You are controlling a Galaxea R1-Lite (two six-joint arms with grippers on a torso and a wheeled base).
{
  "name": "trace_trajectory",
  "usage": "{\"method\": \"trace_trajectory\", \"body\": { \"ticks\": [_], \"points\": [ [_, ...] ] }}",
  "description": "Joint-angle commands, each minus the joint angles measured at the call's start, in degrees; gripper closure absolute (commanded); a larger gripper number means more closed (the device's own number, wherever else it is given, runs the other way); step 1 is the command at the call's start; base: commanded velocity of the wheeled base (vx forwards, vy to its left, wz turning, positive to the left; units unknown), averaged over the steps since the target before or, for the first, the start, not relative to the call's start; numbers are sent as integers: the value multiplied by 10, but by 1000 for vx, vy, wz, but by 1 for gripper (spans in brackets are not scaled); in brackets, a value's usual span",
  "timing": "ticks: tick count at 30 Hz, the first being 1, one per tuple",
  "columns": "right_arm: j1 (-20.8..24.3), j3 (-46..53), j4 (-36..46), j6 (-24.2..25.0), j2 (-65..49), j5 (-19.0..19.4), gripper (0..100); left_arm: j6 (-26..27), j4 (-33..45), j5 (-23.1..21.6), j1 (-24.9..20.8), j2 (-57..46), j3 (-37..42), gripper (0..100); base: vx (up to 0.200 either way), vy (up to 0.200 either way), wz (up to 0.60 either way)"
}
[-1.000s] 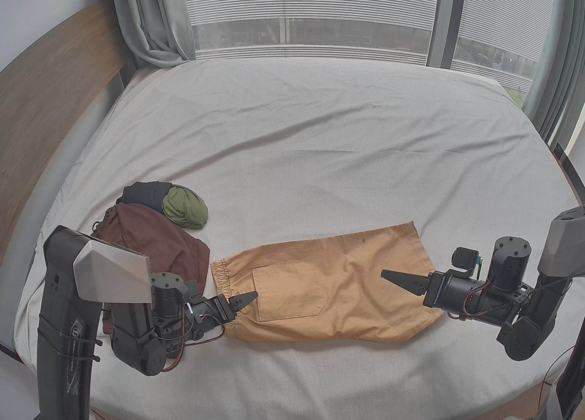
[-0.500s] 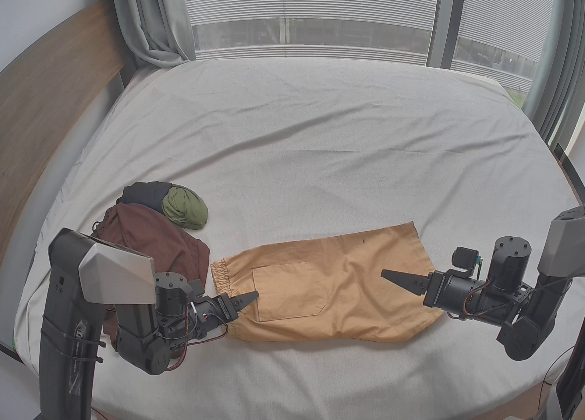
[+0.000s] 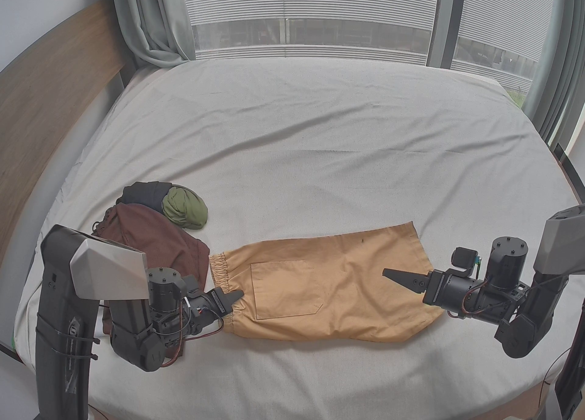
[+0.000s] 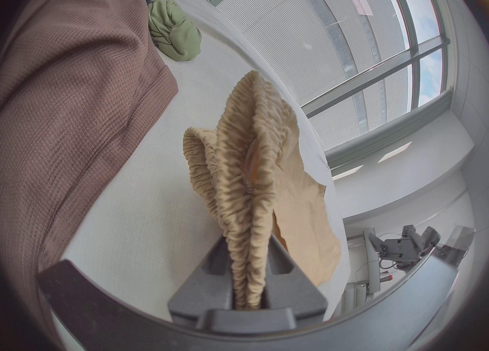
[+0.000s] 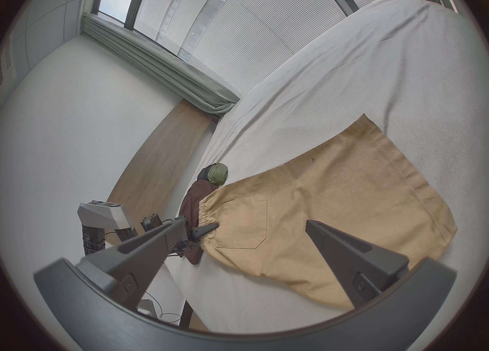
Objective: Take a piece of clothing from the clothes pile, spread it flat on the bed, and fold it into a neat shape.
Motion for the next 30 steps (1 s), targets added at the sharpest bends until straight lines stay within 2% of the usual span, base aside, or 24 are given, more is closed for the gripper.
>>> {"method": "trace_trajectory", "body": {
  "ticks": [1,7,12,18,30],
  "points": [
    [-10,-3,0,-1,10,1,0,-15,0,-4,-5,-34,19,100,0,0,0],
    [-38,-9,0,0,32,25,0,-28,-1,-10,-6,-48,23,100,0,0,0],
    [-53,-20,-1,-2,69,25,0,-26,-1,-20,5,-57,25,100,0,0,0],
    [-55,-20,-1,-25,96,25,0,-25,0,-24,19,-81,35,100,0,0,0],
    [-47,-31,-1,-26,141,23,0,-22,0,-29,42,-94,42,100,0,0,0]
  ]
}}
